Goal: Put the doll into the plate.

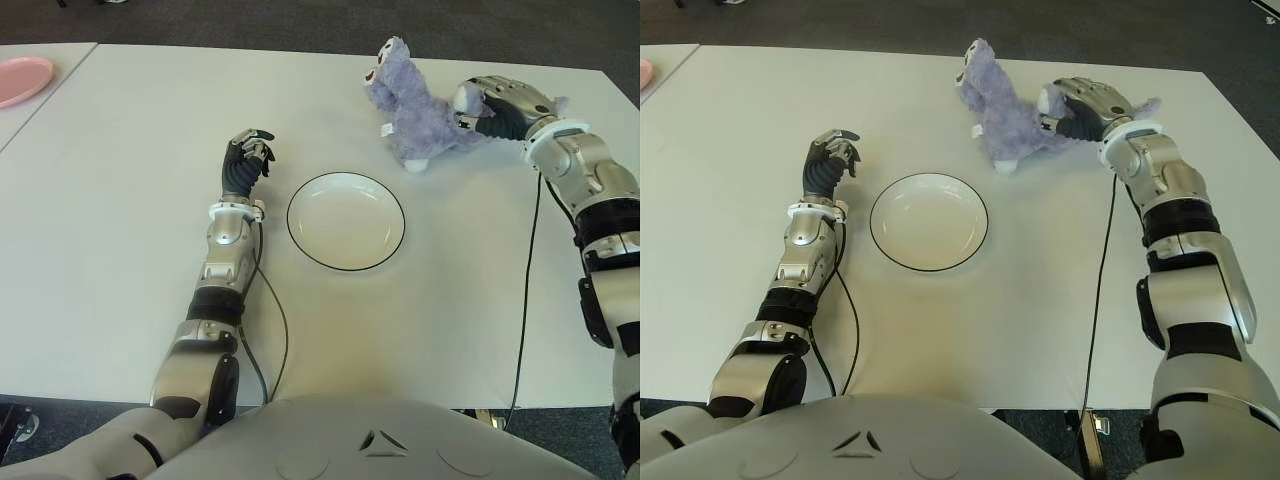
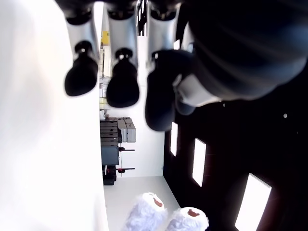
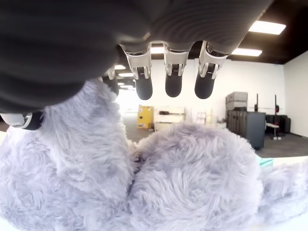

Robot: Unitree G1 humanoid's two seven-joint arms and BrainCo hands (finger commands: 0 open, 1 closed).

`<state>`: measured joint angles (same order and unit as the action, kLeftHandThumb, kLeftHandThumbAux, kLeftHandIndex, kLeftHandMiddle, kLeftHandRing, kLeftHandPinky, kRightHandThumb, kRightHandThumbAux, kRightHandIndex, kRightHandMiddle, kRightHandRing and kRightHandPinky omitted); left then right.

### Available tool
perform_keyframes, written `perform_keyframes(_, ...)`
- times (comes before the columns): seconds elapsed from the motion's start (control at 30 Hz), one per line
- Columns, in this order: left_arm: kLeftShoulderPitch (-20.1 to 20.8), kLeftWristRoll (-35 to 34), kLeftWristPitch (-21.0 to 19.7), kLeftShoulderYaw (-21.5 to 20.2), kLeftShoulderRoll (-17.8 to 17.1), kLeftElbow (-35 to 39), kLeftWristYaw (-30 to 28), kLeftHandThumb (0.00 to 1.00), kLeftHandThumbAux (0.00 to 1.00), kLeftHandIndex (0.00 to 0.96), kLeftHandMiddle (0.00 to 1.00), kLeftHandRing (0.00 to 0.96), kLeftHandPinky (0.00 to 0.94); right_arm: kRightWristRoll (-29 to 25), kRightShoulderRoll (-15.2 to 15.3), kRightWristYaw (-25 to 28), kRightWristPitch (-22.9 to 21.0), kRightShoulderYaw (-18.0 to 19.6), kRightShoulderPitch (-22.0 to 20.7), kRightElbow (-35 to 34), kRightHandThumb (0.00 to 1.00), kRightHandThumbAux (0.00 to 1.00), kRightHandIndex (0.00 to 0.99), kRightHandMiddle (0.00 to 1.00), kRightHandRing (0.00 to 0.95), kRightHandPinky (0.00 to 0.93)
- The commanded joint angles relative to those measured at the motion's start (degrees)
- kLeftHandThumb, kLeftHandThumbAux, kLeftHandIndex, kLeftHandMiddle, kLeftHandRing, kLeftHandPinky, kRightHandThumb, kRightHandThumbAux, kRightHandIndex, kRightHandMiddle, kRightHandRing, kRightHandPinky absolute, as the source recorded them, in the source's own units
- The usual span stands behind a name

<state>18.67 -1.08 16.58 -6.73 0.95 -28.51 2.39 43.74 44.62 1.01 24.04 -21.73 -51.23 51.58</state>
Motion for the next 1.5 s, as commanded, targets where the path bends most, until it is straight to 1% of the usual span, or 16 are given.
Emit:
perform_keyframes(0.03,-6.77,-0.57,0.02,-0.59,0.97,-5.15,0.88,0.713,0.702,0.442,0.729,0.754,0.738,0.23,-0.99,1.22,1.09,-1.5,-1.33,2.73,0.537,0.165,0.0,0.0,0.0,0.0)
perform_keyframes(0.43,-6.82,-0.36,0.38,-0.25,0.79,-5.22,0.71,0.713,0.702,0.442,0.728,0.756,0.744,0.4,-2.76,1.08,1.72,-3.57,-2.28,4.95,0.517,0.159,0.0,0.0,0.0,0.0)
perform_keyframes(0.67,-6.76,-0.48,0.43,-0.32,0.79,-5.42,0.7,0.714,0.702,0.442,0.729,0.755,0.739,0.03,-3.5,1.39,2.96,-4.31,-2.53,5.57,0.503,0.135,0.0,0.0,0.0,0.0)
perform_keyframes(0.7,-6.74,-0.54,0.39,-0.37,0.81,-5.44,0.72,0.714,0.702,0.442,0.726,0.752,0.737,-0.08,-3.69,1.67,3.24,-4.41,-2.51,5.43,0.504,0.119,0.0,0.0,0.0,0.0)
perform_keyframes(0.77,-6.71,-0.63,0.23,-0.54,0.95,-5.26,1.06,0.714,0.702,0.443,0.724,0.75,0.738,-0.73,-3.9,3.28,4.35,-4.52,-2.66,5.29,0.507,0.099,0.0,0.0,0.0,0.0)
perform_keyframes(0.87,-6.75,-0.54,0.2,-0.66,1.05,-5.0,1.49,0.714,0.702,0.443,0.724,0.75,0.743,-1.6,-4.2,5.82,4.89,-4.59,-2.99,5.47,0.509,0.072,0.0,0.0,0.0,0.0)
perform_keyframes(0.9,-6.9,-0.42,0.37,-0.61,0.95,-5.0,1.56,0.714,0.702,0.443,0.723,0.75,0.739,-2.16,-4.78,7.94,4.66,-4.67,-3.25,5.66,0.509,0.058,0.0,0.0,0.0,0.0)
perform_keyframes(0.97,-7.09,-0.24,0.57,-0.5,0.79,-5.0,1.61,0.714,0.701,0.443,0.729,0.755,0.739,-2.84,-5.59,10.57,4.3,-4.76,-3.58,5.95,0.507,0.049,0.0,0.0,0.0,0.0)
perform_keyframes(1.1,-7.19,-0.06,0.57,-0.31,0.65,-4.99,1.63,0.714,0.702,0.443,0.734,0.759,0.737,-3.48,-6.35,12.08,4.03,-4.72,-3.74,6.36,0.503,0.043,0.0,0.0,0.0,0.0)
perform_keyframes(1.2,-7.21,-0.06,0.47,-0.34,0.63,-5.01,1.52,0.713,0.702,0.443,0.735,0.759,0.732,-3.63,-7.23,12.09,3.66,-4.92,-3.64,7.01,0.5,0.04,0.0,0.0,0.0,0.0)
perform_keyframes(1.4,-7.21,-0.27,0.49,-0.55,0.76,-5.12,1.34,0.714,0.702,0.443,0.732,0.756,0.723,-3.13,-8.0,11.09,3.2,-5.46,-3.67,8.22,0.498,0.039,0.0,0.0,0.0,0.0)
perform_keyframes(1.5,-7.13,-0.49,0.47,-0.77,0.8,-5.24,1.35,0.714,0.702,0.443,0.733,0.757,0.729,-1.88,-8.94,9.2,2.01,-6.36,-3.87,9.76,0.5,0.041,0.0,0.0,0.0,0.0)
